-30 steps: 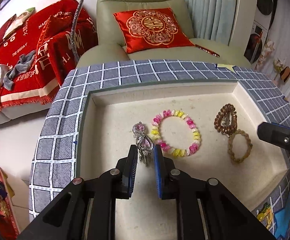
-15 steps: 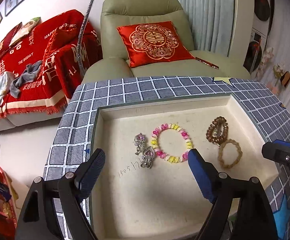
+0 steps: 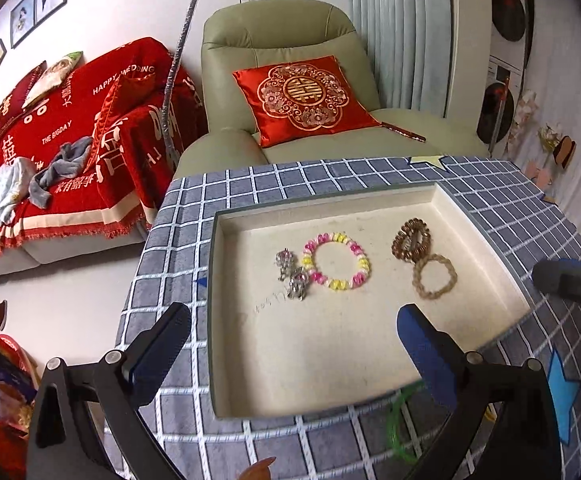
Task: Organize jewelry
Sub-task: 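Withdraw both tools from the tray back toward the green bangle and yellow cord bracelet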
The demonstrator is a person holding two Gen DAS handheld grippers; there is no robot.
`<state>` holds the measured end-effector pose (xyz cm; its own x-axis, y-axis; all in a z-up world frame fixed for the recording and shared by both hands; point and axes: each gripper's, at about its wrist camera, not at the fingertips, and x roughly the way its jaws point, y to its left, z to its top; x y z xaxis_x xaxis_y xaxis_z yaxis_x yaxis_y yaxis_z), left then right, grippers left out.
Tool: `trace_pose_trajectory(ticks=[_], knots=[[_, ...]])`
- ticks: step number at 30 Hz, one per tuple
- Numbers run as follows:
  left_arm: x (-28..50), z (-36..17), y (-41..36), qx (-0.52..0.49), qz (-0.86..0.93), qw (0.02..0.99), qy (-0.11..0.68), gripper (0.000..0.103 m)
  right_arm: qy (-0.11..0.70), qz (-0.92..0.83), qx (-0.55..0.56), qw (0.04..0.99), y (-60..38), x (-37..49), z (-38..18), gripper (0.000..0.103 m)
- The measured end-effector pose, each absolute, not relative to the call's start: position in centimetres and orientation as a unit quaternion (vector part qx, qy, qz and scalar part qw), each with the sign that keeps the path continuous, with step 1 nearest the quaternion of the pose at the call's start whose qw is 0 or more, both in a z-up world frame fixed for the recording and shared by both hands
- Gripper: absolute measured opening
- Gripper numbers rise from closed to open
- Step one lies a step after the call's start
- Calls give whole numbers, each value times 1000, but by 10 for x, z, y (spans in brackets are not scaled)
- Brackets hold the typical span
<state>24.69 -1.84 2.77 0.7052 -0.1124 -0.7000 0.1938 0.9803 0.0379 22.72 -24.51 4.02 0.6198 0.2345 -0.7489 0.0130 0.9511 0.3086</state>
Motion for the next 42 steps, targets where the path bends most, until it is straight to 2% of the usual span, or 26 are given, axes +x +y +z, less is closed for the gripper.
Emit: trace_pose_trajectory(ticks=[4,5,8,20,32,41,42], knots=[[230,27,-16,49,-99,915,389,103,403,60,143,902,-249,209,50,93],[226,26,-16,49,-99,914,391,103,390,60,145,908,-251,202,53,103],[212,22,-16,52,-99,912,396,103,381,61,142,912,-252,190,58,103],[179,-5,-24,55,-102,892,437,103,462,57,115,878,-258,162,22,103],[186,-25,-25,7,-128,865,485,103,505,42,63,860,-257,156,-16,103],[200,-38,-29,-17,-116,853,508,103,506,52,16,861,-251,166,-30,102],[201,-40,-30,-17,-114,853,509,103,505,57,11,861,-250,168,-30,100]])
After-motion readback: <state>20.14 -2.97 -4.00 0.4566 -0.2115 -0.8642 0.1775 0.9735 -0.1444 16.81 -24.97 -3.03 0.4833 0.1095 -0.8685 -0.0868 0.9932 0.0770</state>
